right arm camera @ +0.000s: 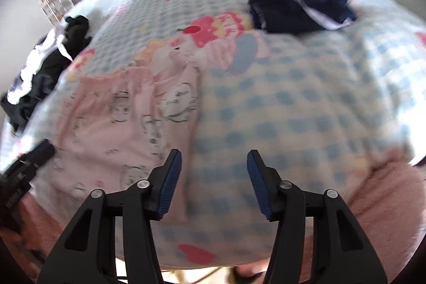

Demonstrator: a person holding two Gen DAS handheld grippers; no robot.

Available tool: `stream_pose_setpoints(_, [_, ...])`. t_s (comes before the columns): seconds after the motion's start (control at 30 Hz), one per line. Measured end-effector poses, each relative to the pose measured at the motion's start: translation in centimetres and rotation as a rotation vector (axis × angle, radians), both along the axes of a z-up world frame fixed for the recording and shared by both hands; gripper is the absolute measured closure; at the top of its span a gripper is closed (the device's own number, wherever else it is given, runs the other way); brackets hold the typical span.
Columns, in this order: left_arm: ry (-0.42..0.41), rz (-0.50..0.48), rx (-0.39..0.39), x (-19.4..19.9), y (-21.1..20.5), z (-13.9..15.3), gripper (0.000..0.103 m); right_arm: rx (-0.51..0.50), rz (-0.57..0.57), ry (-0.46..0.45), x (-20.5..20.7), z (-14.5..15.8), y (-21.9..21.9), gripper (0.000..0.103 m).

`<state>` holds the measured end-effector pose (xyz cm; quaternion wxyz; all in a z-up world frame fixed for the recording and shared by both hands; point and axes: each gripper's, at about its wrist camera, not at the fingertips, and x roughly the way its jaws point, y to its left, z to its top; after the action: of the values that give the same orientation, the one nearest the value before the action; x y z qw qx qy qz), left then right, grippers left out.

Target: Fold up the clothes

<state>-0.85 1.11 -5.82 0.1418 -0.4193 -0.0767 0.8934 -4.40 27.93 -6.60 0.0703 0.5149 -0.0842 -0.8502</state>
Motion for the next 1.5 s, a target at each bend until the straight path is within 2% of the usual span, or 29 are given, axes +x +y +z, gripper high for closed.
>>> stream_pose_setpoints(0.1, [-0.112, 0.026, -0.045, -1.3, 0.7, -2.5, 0.062, -0.135, 0.059, -0.05, -0.1, -0.8, -0.3, 0.05])
stream_pose_setpoints(0.17, [-0.119, 0.034, -0.102, -1.0, 0.7, -3.3, 0.064, -0.189, 0.092, -0.07, 0.2, -1.1, -0.6, 0.049])
stream_pose_setpoints(0.23, [-0.092, 0.031, -0.201, -0.5, 1.1, -3.5, 0.063, -0.029, 0.073, -0.056, 0.2, -1.4, -1.3, 0.049])
stream_pose_setpoints(0.27, [-0.071, 0.028, -0.258, -0.2, 1.4, -3.5, 0.063, 0.025, 0.063, -0.055, 0.0, -1.7, -1.7, 0.048])
stream_pose_setpoints(0.3, [-0.062, 0.035, -0.271, 0.0, 1.3, -3.3, 0.063, 0.032, 0.058, -0.062, -0.4, -2.0, -1.9, 0.048])
stream_pose_setpoints(0.37, [-0.069, 0.07, -0.183, 0.1, 0.4, -2.7, 0.064, -0.023, 0.045, -0.076, -1.1, -2.4, -1.9, 0.046])
stream_pose_setpoints(0.43, [-0.062, 0.069, -0.055, 0.5, -0.8, -2.1, 0.063, -0.066, 0.079, -0.077, -1.6, -2.6, -2.1, 0.05])
stream_pose_setpoints(0.47, [-0.052, 0.057, -0.002, 0.8, -1.1, -1.8, 0.063, -0.078, 0.099, -0.067, -1.7, -2.4, -2.3, 0.061])
stream_pose_setpoints(0.57, [-0.055, 0.015, 0.158, 0.4, -1.1, -1.4, 0.063, -0.128, 0.161, -0.015, -1.5, -0.9, -3.0, 0.074])
stream_pose_setpoints(0.6, [-0.071, -0.001, 0.203, -0.2, -0.8, -1.2, 0.063, -0.161, 0.186, -0.002, -1.3, -0.4, -3.2, 0.083])
stream_pose_setpoints(0.67, [-0.088, -0.034, 0.263, -1.1, 0.3, -0.6, 0.063, -0.206, 0.209, 0.022, -1.0, 0.4, -3.5, 0.083])
stream_pose_setpoints(0.73, [-0.083, -0.092, 0.238, -1.3, 2.7, 0.7, 0.054, -0.224, 0.209, 0.043, -0.4, 0.9, -3.5, 0.082])
stream_pose_setpoints(0.8, [-0.07, -0.152, 0.19, -1.6, 5.0, 1.4, 0.054, -0.268, 0.182, 0.033, -0.1, 0.7, -2.5, 0.08])
stream_pose_setpoints(0.83, [-0.072, -0.179, 0.191, -1.8, 5.8, 1.6, 0.054, -0.245, 0.142, 0.03, 0.1, 0.7, -1.8, 0.077])
stream_pose_setpoints(0.9, [-0.099, -0.21, 0.208, -2.3, 7.1, 1.4, 0.054, -0.114, 0.039, 0.037, 0.5, 0.9, -0.5, 0.065])
stream_pose_setpoints(0.97, [-0.131, -0.228, 0.192, -3.1, 8.7, 0.8, 0.054, -0.023, -0.06, 0.046, 0.8, 1.2, 1.2, 0.064])
stream_pose_setpoints(1.07, [-0.189, -0.26, 0.145, -3.9, 11.7, -0.6, 0.054, -0.068, -0.118, 0.049, 1.0, 1.6, 3.6, 0.063])
stream_pose_setpoints(1.13, [-0.241, -0.27, 0.08, -4.4, 13.9, -1.6, 0.042, -0.083, -0.135, 0.038, 1.0, 1.4, 4.6, 0.063])
stream_pose_setpoints(1.2, [-0.252, -0.259, 0.011, -4.5, 15.2, -2.3, 0.041, -0.106, -0.141, 0.021, 1.0, 1.1, 5.1, 0.063])
stream_pose_setpoints(1.23, [-0.237, -0.256, -0.008, -4.4, 15.6, -2.4, 0.045, -0.117, -0.142, 0.012, 1.0, 1.0, 5.2, 0.063])
stream_pose_setpoints(1.27, [-0.223, -0.246, -0.025, -4.2, 15.6, -2.5, 0.053, -0.129, -0.144, 0.003, 1.0, 0.8, 5.4, 0.063])
stream_pose_setpoints(1.3, [-0.208, -0.229, -0.041, -4.1, 15.4, -2.5, 0.072, -0.136, -0.139, -0.004, 1.0, 0.6, 5.4, 0.062])
stream_pose_setpoints(1.33, [-0.203, -0.214, -0.023, -4.1, 14.8, -2.4, 0.081, -0.138, -0.13, -0.008, 0.9, 0.4, 5.4, 0.061])
stream_pose_setpoints(1.37, [-0.209, -0.199, 0.036, -4.2, 13.6, -2.2, 0.087, -0.14, -0.119, -0.016, 0.8, 0.2, 5.2, 0.06])
stream_pose_setpoints(1.43, [-0.215, -0.173, 0.147, -4.4, 11.5, -1.6, 0.09, -0.138, -0.091, -0.034, 0.6, 0.0, 4.4, 0.06])
stream_pose_setpoints(1.5, [-0.177, -0.14, 0.23, -3.8, 8.9, -0.1, 0.09, -0.117, -0.043, -0.042, 0.1, -0.2, 3.1, 0.06])
